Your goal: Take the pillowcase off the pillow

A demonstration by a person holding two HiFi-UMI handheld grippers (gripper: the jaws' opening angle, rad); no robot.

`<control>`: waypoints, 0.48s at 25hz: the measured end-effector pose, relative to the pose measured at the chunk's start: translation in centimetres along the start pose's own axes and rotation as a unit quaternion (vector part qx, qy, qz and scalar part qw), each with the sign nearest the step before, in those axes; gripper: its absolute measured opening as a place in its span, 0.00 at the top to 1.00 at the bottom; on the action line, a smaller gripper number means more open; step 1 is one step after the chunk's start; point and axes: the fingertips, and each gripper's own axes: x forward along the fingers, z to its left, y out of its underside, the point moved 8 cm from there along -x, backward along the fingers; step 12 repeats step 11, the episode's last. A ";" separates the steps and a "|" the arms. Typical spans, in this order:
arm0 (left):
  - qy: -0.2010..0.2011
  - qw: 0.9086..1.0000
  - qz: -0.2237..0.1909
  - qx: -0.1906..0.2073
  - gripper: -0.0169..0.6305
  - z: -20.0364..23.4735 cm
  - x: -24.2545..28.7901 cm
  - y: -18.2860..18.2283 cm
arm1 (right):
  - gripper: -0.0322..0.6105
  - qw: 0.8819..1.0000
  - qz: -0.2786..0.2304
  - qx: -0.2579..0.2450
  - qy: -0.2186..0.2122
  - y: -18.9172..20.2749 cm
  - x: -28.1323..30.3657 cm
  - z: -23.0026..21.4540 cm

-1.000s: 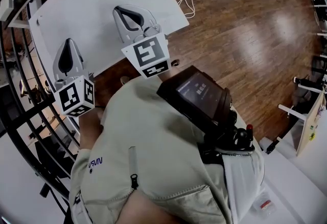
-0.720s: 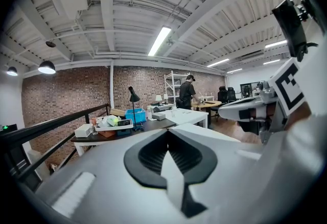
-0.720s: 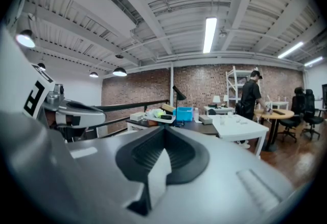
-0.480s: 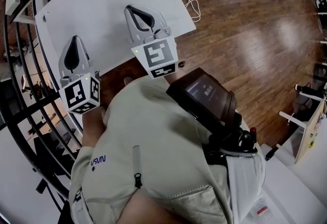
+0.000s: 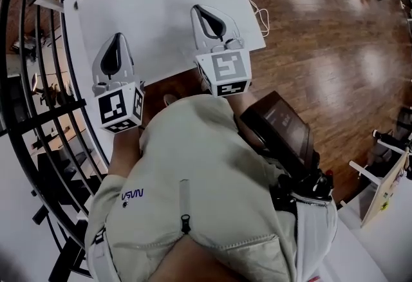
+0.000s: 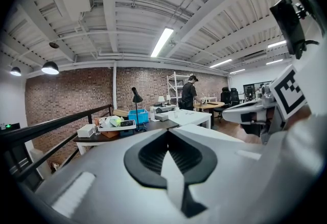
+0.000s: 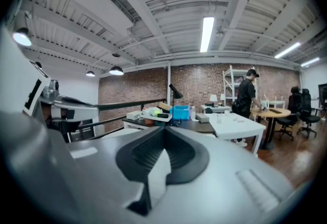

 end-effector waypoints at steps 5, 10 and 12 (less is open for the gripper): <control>0.004 1.000 0.003 0.008 0.97 -0.8 -0.7 0.3 | 0.95 1.000 0.002 -0.002 0.004 0.1 -0.1 -0.5; 0.008 1.000 0.012 0.004 0.97 -1.0 -1.0 1.2 | 0.95 1.000 0.002 -0.001 -0.003 0.2 0.0 0.0; 0.006 1.000 0.013 0.002 0.97 -0.9 -1.1 1.3 | 0.95 1.000 0.002 -0.001 -0.004 0.3 0.0 0.1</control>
